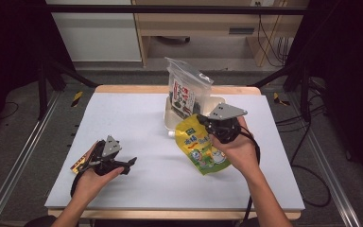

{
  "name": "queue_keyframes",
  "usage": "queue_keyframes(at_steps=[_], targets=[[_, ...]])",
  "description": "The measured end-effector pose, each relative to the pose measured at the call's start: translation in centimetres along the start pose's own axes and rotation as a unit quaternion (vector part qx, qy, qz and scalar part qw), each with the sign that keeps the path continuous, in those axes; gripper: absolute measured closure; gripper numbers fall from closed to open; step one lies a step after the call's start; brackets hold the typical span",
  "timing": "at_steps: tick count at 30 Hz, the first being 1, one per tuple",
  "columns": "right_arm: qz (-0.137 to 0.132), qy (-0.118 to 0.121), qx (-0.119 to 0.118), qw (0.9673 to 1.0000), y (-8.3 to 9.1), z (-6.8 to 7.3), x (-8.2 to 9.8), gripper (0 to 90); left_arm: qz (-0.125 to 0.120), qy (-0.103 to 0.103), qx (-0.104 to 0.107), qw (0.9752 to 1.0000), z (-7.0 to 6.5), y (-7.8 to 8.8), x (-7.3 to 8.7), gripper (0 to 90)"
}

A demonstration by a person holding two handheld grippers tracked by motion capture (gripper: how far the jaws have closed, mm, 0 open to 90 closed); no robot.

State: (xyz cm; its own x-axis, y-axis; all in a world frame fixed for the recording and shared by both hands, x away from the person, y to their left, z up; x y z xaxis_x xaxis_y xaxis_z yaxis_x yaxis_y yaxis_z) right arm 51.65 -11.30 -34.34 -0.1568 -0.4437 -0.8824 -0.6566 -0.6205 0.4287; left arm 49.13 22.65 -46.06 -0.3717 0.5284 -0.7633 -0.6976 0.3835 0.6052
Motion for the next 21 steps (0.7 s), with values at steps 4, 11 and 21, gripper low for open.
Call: queue_keyframes(at_steps=[4, 11, 21], targets=[[-0.004, 0.002, -0.005, 1.0, -0.7, 0.4, -0.4, 90.0, -0.005, 0.005, 0.001, 1.0, -0.1, 0.0, 0.0, 10.0], [-0.013, -0.002, -0.01, 0.9999, -1.6, 0.8, -1.0, 90.0, -0.006, 0.005, 0.001, 1.0, -0.1, 0.0, -0.1, 10.0], [-0.024, -0.005, -0.016, 0.9996, -2.8, 1.2, -1.9, 90.0, -0.006, 0.003, 0.004, 1.0, 0.0, 0.1, -0.2, 10.3]])
Point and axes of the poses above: each handheld gripper's, and its own axes: y roughly backward along the jaws, x roughly out of its underside, z roughly to its left, the point moved 3 cm from there along -y, roughly forward along the jaws, and after that the axes turned 3 degrees about -x, right-handed, at the moved point
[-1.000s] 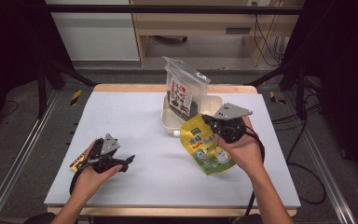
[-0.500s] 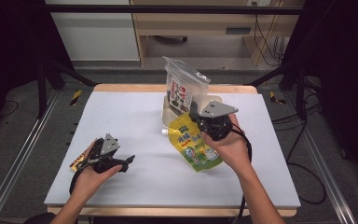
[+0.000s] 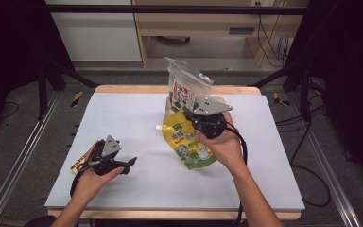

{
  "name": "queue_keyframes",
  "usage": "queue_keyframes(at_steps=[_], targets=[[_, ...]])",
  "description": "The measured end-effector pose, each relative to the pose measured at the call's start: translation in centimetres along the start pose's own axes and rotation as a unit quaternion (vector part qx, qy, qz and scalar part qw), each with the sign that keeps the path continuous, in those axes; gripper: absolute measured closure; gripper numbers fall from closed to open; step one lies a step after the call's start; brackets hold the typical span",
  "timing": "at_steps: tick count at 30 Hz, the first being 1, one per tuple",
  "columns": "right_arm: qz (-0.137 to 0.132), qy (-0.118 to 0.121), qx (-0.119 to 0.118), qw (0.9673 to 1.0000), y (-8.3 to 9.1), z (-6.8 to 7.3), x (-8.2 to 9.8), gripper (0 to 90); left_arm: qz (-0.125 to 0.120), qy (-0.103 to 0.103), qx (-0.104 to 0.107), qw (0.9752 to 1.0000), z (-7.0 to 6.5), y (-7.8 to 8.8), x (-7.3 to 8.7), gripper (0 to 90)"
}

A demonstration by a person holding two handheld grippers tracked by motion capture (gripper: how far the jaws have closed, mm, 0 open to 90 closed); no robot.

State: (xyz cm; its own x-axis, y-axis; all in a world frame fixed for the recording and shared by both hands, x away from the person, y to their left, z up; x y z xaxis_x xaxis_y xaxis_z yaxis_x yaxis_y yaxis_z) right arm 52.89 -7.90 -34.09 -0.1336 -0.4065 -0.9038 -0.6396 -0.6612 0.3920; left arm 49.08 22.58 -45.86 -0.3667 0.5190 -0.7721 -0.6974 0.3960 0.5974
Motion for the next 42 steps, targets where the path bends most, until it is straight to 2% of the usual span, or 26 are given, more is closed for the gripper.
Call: queue_keyframes(at_steps=[23, 29, 33, 39, 42], targets=[[-0.023, -0.005, -0.01, 0.9997, -2.1, 0.8, -1.5, 90.0, -0.002, -0.002, 0.001, 1.0, 0.2, 0.2, -0.1, 10.3], [-0.03, -0.003, -0.015, 0.9994, -2.2, 0.9, -1.4, 90.0, -0.007, 0.004, 0.005, 1.0, 0.2, 0.4, -0.2, 10.4], [-0.035, 0.001, -0.018, 0.9992, -1.8, 1.2, -1.4, 90.0, -0.011, 0.005, 0.013, 0.9998, 0.0, 0.6, -0.6, 10.4], [-0.048, 0.005, -0.028, 0.9984, -0.9, 1.6, -1.1, 90.0, -0.004, -0.014, 0.03, 0.9994, -0.3, 0.8, -1.6, 10.5], [-0.052, 0.01, -0.032, 0.9981, -0.6, 1.8, -1.0, 90.0, -0.01, -0.007, 0.043, 0.999, -0.2, 1.0, -2.3, 10.5]])
Point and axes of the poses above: each handheld gripper's, and its own axes: y roughly backward along the jaws, x roughly out of its underside, z roughly to its left, the point moved 3 cm from there along -y, roughly forward along the jaws, and after that the axes turned 3 degrees about -x, right-handed, at the moved point
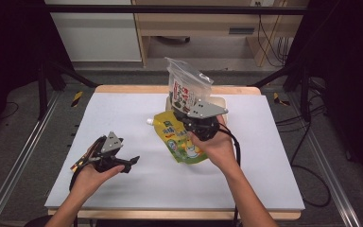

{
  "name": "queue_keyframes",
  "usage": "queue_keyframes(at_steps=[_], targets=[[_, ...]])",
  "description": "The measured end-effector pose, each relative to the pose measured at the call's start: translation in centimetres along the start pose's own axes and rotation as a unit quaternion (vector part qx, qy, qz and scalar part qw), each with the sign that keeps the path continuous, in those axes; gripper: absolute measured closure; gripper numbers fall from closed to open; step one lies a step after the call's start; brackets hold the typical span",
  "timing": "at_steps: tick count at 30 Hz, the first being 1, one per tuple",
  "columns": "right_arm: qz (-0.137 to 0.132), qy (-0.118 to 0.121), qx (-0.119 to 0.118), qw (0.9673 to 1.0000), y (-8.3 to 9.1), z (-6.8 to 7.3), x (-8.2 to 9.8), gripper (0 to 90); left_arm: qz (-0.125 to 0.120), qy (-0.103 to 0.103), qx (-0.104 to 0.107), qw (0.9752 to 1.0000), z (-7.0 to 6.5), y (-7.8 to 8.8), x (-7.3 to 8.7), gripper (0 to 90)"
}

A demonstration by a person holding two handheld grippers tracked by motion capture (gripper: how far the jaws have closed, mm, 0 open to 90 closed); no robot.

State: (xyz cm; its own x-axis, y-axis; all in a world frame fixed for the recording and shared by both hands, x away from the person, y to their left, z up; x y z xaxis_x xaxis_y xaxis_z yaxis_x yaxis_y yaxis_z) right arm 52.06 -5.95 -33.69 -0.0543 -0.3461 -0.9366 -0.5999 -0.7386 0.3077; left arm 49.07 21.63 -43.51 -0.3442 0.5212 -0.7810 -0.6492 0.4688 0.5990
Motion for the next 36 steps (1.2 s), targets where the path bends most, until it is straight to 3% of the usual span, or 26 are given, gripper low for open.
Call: queue_keyframes(at_steps=[11, 18, 22, 28, 31, 36], targets=[[-0.005, 0.012, -0.013, 0.9998, 0.5, 0.9, -0.1, 90.0, 0.01, -0.008, 0.016, 0.9998, 1.1, 0.5, -1.8, 10.5], [-0.006, 0.022, -0.027, 0.9994, 0.7, 1.7, -0.3, 90.0, 0.006, -0.033, 0.037, 0.9987, 1.3, 0.8, -4.1, 10.6], [-0.009, 0.027, -0.034, 0.999, 0.9, 2.1, -0.3, 90.0, 0.0, -0.043, 0.058, 0.9974, 1.1, 0.5, -5.5, 11.1], [-0.01, 0.032, -0.041, 0.9986, 1.1, 2.5, -0.3, 90.0, 0.017, -0.089, 0.079, 0.9928, 0.6, -0.5, -7.1, 12.8], [-0.011, 0.033, -0.044, 0.9984, 1.3, 2.6, -0.3, 90.0, 0.021, -0.098, 0.092, 0.9907, 0.3, -1.2, -7.8, 12.8], [-0.012, 0.034, -0.048, 0.9982, 1.5, 2.9, -0.3, 90.0, 0.022, -0.103, 0.094, 0.9899, 0.5, -2.3, -8.9, 13.7]])
Point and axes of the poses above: each handheld gripper's, and its own axes: y roughly backward along the jaws, x roughly out of its underside, z roughly to its left, the point moved 3 cm from there along -y, roughly forward along the jaws, and after that the axes turned 3 degrees about -x, right-handed, at the moved point
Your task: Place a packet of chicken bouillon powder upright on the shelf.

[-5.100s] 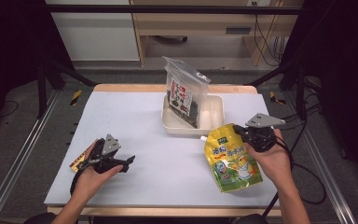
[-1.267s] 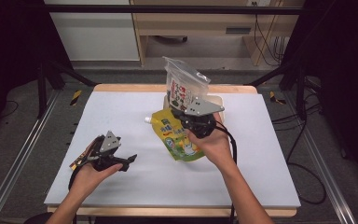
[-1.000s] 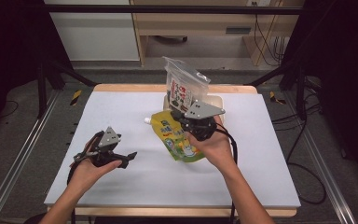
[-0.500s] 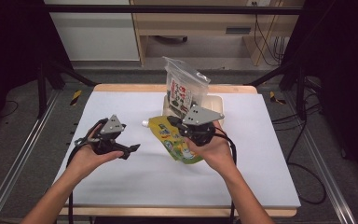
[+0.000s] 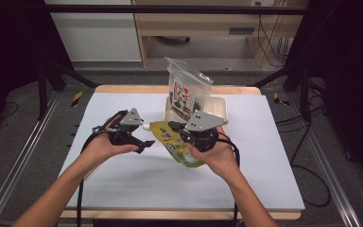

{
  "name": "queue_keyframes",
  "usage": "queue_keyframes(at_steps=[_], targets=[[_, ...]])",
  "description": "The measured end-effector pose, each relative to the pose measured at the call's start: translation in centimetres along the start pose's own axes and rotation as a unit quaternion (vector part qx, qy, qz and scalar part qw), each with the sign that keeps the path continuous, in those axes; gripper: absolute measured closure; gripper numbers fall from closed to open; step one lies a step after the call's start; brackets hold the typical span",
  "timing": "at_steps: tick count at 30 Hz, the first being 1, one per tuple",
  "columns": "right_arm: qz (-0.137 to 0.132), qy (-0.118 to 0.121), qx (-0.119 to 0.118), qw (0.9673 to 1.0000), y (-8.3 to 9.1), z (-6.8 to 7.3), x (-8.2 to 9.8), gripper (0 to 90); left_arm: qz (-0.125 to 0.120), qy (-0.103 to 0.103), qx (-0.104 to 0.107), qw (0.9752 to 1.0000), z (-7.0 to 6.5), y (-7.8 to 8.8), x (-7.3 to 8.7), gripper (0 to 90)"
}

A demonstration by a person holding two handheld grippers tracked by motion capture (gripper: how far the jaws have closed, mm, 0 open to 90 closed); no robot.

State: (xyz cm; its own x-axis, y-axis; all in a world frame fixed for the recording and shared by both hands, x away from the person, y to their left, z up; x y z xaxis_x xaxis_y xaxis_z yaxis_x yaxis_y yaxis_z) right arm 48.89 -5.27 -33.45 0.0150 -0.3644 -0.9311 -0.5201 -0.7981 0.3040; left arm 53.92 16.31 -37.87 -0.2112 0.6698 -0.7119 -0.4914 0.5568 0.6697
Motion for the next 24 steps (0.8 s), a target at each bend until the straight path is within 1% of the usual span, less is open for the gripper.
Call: queue_keyframes(at_steps=[4, 7, 8, 9, 11, 15, 19, 21, 23, 24], targets=[[0.0, 0.001, -0.004, 1.0, 0.0, 0.0, 0.0, 90.0, -0.008, -0.005, 0.017, 0.9998, 0.4, -0.4, -0.6, 16.1], [-0.001, -0.002, -0.006, 1.0, 0.0, -0.1, 0.1, 90.0, -0.007, -0.015, 0.036, 0.9992, 0.6, -0.8, -1.0, 18.1], [-0.002, -0.001, -0.006, 1.0, 0.0, -0.2, 0.1, 90.0, -0.003, -0.021, 0.041, 0.9989, 0.6, -0.9, -1.1, 18.9], [-0.002, -0.002, -0.006, 1.0, 0.0, -0.2, 0.1, 90.0, -0.002, -0.025, 0.04, 0.9989, 0.6, -1.0, -1.2, 19.3], [-0.002, -0.002, -0.006, 1.0, 0.0, -0.2, 0.1, 90.0, -0.001, -0.024, 0.045, 0.9987, 0.7, -1.3, -1.5, 20.3], [-0.001, -0.003, -0.006, 1.0, 0.0, -0.2, 0.1, 90.0, -0.005, -0.015, 0.059, 0.9982, 0.9, -1.8, -1.7, 24.0], [0.0, -0.003, -0.003, 1.0, 0.2, -0.3, 0.1, 90.0, 0.003, -0.021, 0.063, 0.9978, 0.9, -2.2, -1.5, 33.8], [0.002, -0.002, -0.001, 1.0, 0.4, -0.4, 0.2, 90.0, -0.001, -0.026, 0.053, 0.9983, 1.0, -2.2, -1.6, 41.1], [0.004, -0.003, 0.002, 1.0, 0.6, -0.5, 0.3, 90.0, -0.001, -0.025, 0.056, 0.9981, 1.1, -2.0, -1.7, 46.2], [0.006, -0.004, 0.005, 1.0, 0.7, -0.5, 0.3, 90.0, -0.001, -0.031, 0.052, 0.9981, 1.0, -2.0, -1.7, 49.3]])
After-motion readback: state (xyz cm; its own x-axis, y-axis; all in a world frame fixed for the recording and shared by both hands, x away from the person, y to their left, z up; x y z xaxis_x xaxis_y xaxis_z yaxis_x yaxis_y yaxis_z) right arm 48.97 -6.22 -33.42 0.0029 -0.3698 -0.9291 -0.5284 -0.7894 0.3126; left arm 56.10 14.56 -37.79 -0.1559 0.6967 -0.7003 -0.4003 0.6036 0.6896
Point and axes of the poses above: each handheld gripper's, and its own axes: y roughly backward along the jaws, x roughly out of its underside, z roughly to its left, the point moved 3 cm from there along -y, roughly forward along the jaws, and after that the axes turned 3 degrees about -x, right-handed, at the moved point
